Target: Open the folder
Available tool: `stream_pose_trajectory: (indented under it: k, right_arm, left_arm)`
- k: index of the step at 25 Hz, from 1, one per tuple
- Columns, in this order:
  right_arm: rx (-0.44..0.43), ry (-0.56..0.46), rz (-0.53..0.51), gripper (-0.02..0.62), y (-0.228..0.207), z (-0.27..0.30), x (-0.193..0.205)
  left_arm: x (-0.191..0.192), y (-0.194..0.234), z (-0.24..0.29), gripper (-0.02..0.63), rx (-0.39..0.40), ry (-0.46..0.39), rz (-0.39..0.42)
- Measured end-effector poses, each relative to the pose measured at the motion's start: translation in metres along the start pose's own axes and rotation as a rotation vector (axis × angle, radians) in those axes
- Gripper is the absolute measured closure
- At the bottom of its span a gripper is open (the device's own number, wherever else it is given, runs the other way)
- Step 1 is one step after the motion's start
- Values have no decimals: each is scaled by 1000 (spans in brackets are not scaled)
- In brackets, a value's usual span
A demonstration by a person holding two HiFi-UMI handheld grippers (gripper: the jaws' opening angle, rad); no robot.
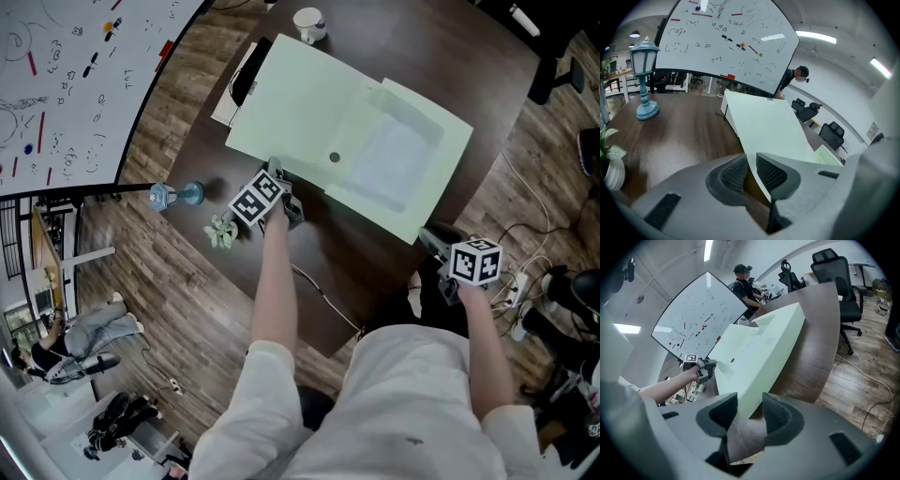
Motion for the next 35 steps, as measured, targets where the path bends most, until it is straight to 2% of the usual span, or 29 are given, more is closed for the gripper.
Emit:
stream_pose_trajectory:
  k: [7,14,21,25,35]
  right_arm:
    - [19,-12,-13,430,0,-5,-4]
    - [30,-27,-32,430,4,-13,-11]
    - [26,-60,-54,431,13,-22,-21]
    - [20,-80,-76,433,17,-30,-31]
    - [-29,-98,-162,439,34,-52,-61]
  left_arm:
    - [-4,-9,-18,543,14,-70,46]
    - [-10,-24,-31,469,62,-110,86]
    - [-13,-28,-43,434,84,-138,112]
    - [-13,-28,-54,428,82,-147,156]
    - [-8,-37,-106,426,69,-204,171]
Point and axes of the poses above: the fingertips, and each gripper's own axes: z forward along the fingers, y to its left, x out of its underside, the point moved 4 cm from there along -z, backward along the fingers, and after that the axes turned 9 degrees about -x, right-handed, at the moved point
